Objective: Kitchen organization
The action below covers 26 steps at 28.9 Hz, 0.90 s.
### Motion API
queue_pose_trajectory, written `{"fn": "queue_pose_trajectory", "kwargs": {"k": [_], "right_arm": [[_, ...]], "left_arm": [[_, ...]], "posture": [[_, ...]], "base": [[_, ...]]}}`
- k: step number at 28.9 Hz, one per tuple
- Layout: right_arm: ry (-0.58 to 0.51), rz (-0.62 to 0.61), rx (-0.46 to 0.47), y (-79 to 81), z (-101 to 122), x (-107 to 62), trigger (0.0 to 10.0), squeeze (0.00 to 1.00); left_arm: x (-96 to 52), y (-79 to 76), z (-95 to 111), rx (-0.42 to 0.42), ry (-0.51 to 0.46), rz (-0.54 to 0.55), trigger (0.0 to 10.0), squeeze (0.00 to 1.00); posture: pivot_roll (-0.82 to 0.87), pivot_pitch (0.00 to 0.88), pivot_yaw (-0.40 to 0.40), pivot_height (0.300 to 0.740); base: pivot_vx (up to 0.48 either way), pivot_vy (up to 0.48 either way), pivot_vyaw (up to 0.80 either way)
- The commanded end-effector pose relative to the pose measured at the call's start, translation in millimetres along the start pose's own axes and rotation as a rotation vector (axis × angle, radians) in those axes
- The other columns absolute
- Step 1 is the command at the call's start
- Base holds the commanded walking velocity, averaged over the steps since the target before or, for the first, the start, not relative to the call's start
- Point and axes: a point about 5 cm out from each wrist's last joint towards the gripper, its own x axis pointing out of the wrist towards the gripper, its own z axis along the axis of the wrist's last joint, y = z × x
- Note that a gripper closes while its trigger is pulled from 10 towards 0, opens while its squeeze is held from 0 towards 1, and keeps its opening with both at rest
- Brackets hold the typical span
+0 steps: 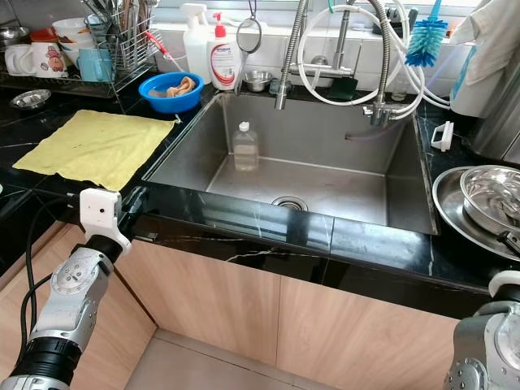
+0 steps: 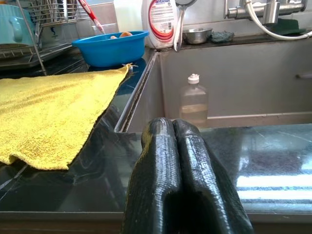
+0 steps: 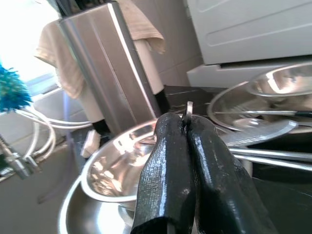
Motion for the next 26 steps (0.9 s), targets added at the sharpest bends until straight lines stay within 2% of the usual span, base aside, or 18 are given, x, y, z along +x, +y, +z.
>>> {"fn": "queue_pose_trajectory", "kwargs": {"k": [1, 8, 17, 21, 23, 26], "right_arm": [[-0.007, 0.025, 0.006, 5.1, 3.9, -0.5, 10.0, 0.00], [-0.024, 0.122, 0.012, 27.1, 10.9, -4.6, 10.0, 0.00], [0.031, 0.136, 0.000, 29.3, 3.7, -3.3, 10.0, 0.00], [0.118, 0.059, -0.019, 17.4, -10.3, -2.2, 10.0, 0.00], [0.150, 0.045, -0.010, 14.5, -15.1, -3.6, 10.0, 0.00], [0.194, 0.026, -0.047, 8.4, -23.9, -5.5, 10.0, 0.00]], "left_arm": [[2.7, 0.7, 3.0, 0.030, 0.000, -0.001, 10.0, 0.00], [3.2, 1.7, 3.5, 0.030, -0.002, 0.004, 10.0, 0.00], [3.1, 0.3, 2.4, 0.025, -0.001, 0.004, 10.0, 0.00], [3.1, -1.5, 1.4, 0.025, 0.002, -0.006, 10.0, 0.00], [3.2, -1.9, 1.6, 0.025, 0.001, -0.008, 10.0, 0.00], [3.0, -2.2, 1.0, 0.025, 0.002, -0.013, 10.0, 0.00]], "posture": [[-0.06, 0.000, 0.039, 0.740], [-0.06, 0.000, 0.038, 0.740], [-0.06, 0.000, 0.034, 0.740], [-0.06, 0.000, 0.035, 0.740], [-0.06, 0.000, 0.036, 0.740], [-0.06, 0.000, 0.038, 0.740]], "base": [[0.000, 0.000, 0.00], [0.000, 0.000, 0.00], [0.000, 0.000, 0.00], [0.000, 0.000, 0.00], [0.000, 0.000, 0.00], [0.000, 0.000, 0.00]]}}
